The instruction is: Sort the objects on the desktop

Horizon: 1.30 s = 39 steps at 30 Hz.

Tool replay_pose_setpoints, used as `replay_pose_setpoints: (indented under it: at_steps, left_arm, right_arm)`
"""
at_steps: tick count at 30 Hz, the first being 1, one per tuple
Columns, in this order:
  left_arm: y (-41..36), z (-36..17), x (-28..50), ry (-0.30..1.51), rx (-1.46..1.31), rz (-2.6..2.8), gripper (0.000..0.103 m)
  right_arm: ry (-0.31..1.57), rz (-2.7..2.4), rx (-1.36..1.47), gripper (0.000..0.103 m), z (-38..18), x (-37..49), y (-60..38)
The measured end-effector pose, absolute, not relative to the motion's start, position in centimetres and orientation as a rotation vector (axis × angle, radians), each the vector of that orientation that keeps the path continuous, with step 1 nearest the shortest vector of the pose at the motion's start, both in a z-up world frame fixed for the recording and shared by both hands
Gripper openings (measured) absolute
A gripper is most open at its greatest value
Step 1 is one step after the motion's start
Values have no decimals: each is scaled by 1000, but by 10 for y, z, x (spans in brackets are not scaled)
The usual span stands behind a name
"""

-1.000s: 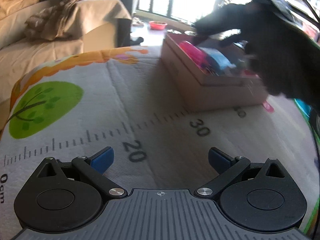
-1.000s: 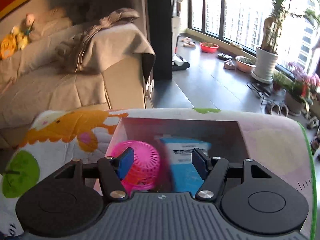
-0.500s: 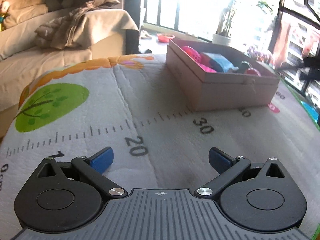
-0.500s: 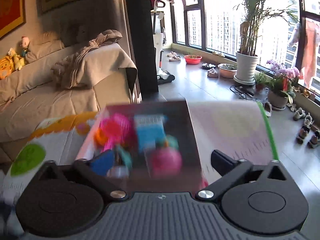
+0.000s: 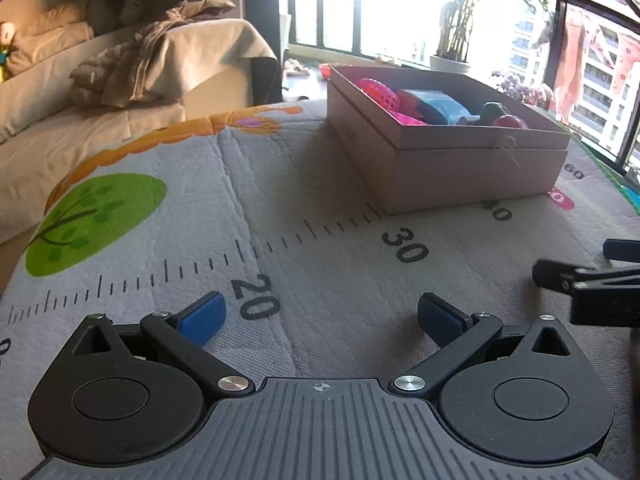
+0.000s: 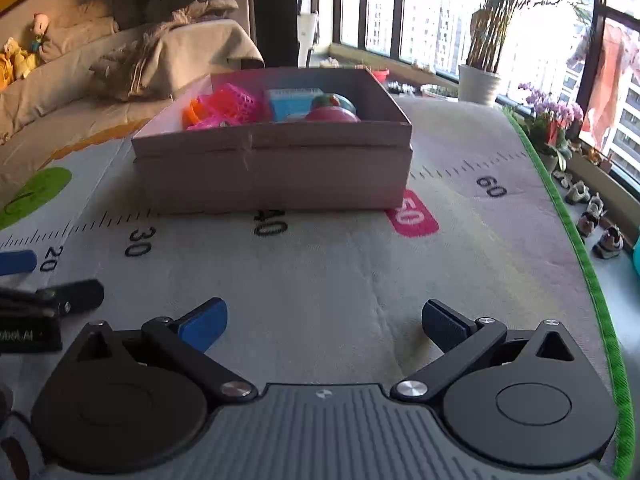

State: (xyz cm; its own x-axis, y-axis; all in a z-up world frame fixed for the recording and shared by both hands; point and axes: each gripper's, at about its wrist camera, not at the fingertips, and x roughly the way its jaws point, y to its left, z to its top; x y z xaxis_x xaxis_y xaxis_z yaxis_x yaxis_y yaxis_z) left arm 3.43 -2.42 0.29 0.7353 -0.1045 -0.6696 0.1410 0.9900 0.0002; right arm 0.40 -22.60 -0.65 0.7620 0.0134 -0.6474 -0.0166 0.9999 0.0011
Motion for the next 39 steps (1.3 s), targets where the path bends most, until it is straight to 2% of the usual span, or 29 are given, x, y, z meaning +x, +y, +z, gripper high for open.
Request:
replay_pose_setpoints:
  at_steps: [39]
  left_arm:
    - [-26,3,35,731,57,-137,103]
  right_arm:
    - [695,8,-3,103,-8,2,-224]
